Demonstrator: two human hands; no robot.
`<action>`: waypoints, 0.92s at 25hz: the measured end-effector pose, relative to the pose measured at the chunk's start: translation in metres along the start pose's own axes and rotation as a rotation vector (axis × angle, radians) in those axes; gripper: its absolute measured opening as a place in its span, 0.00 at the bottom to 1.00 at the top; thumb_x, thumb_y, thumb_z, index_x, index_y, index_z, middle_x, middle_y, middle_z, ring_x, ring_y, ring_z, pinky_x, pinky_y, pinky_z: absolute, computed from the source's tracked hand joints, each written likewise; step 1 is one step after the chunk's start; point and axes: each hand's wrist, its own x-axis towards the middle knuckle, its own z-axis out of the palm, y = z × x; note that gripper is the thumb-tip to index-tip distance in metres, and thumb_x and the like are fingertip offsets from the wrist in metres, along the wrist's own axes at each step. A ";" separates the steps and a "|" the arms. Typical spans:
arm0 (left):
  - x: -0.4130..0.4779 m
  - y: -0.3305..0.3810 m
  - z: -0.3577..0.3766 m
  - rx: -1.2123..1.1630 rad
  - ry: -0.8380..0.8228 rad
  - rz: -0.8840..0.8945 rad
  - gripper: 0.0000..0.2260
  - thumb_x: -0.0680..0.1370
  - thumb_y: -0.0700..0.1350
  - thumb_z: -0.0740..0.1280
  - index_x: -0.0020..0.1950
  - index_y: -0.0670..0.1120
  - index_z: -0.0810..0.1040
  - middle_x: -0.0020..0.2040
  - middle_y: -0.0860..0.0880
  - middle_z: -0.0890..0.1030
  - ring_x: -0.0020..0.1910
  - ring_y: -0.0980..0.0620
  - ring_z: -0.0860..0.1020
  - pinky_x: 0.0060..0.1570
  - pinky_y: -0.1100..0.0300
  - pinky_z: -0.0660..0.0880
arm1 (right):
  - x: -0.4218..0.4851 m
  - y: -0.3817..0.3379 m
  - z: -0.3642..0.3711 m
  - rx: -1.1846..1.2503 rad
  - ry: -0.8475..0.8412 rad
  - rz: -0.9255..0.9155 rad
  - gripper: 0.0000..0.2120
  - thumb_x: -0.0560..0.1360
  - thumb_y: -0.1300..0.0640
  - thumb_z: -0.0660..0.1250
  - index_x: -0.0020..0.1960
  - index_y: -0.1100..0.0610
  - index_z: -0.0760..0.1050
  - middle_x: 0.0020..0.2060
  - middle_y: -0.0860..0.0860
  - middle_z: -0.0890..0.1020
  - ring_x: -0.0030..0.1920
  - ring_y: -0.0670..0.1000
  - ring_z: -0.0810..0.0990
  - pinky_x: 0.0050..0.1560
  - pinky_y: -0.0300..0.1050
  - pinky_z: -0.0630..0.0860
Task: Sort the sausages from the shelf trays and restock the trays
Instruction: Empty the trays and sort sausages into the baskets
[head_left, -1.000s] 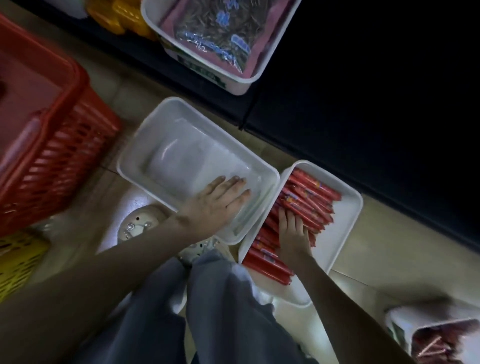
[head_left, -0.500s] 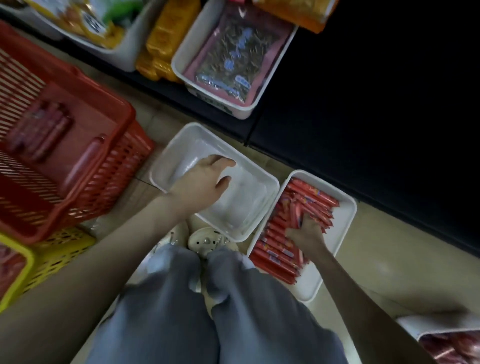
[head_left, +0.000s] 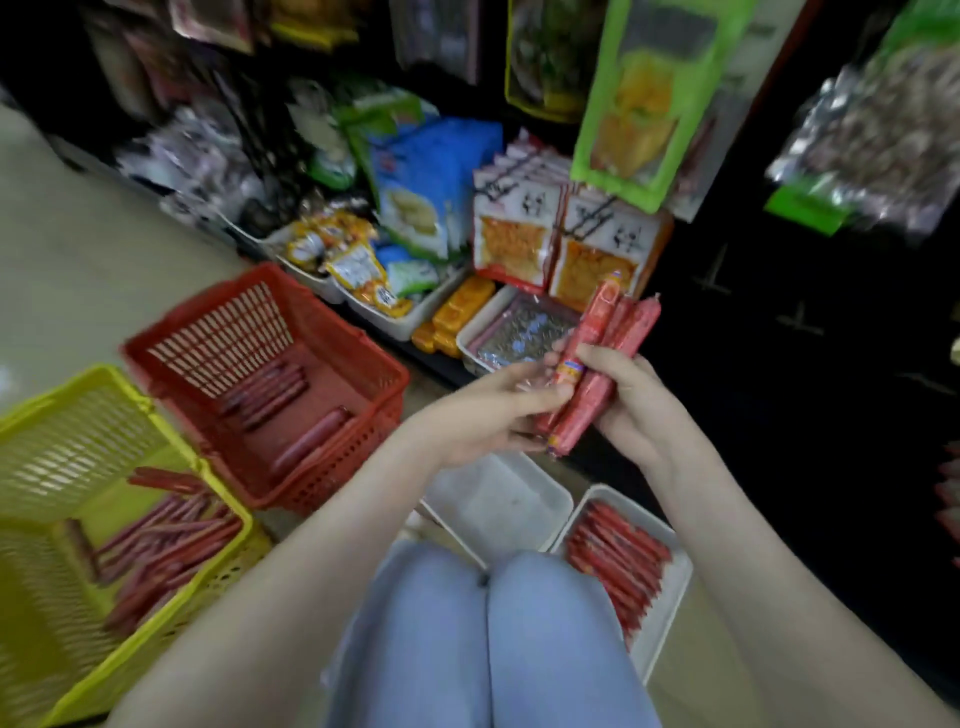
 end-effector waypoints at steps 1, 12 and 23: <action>-0.015 0.003 0.004 0.001 0.005 0.051 0.07 0.79 0.44 0.64 0.56 0.50 0.74 0.46 0.48 0.82 0.41 0.51 0.82 0.44 0.58 0.78 | -0.008 -0.004 0.020 -0.014 -0.049 0.010 0.07 0.75 0.65 0.62 0.50 0.63 0.77 0.42 0.57 0.83 0.44 0.54 0.83 0.51 0.52 0.79; -0.215 -0.015 -0.079 -0.121 0.257 0.162 0.02 0.78 0.38 0.65 0.48 0.40 0.77 0.38 0.46 0.80 0.42 0.49 0.80 0.51 0.48 0.80 | -0.058 0.062 0.194 -0.124 -0.462 0.209 0.17 0.71 0.60 0.66 0.59 0.64 0.76 0.54 0.60 0.81 0.54 0.57 0.81 0.56 0.57 0.78; -0.233 -0.091 -0.190 -0.120 0.675 -0.008 0.11 0.77 0.45 0.69 0.55 0.40 0.77 0.49 0.40 0.82 0.48 0.45 0.81 0.50 0.50 0.79 | 0.002 0.175 0.280 -0.338 -0.455 0.366 0.07 0.73 0.70 0.65 0.51 0.66 0.75 0.40 0.59 0.82 0.39 0.53 0.83 0.38 0.47 0.82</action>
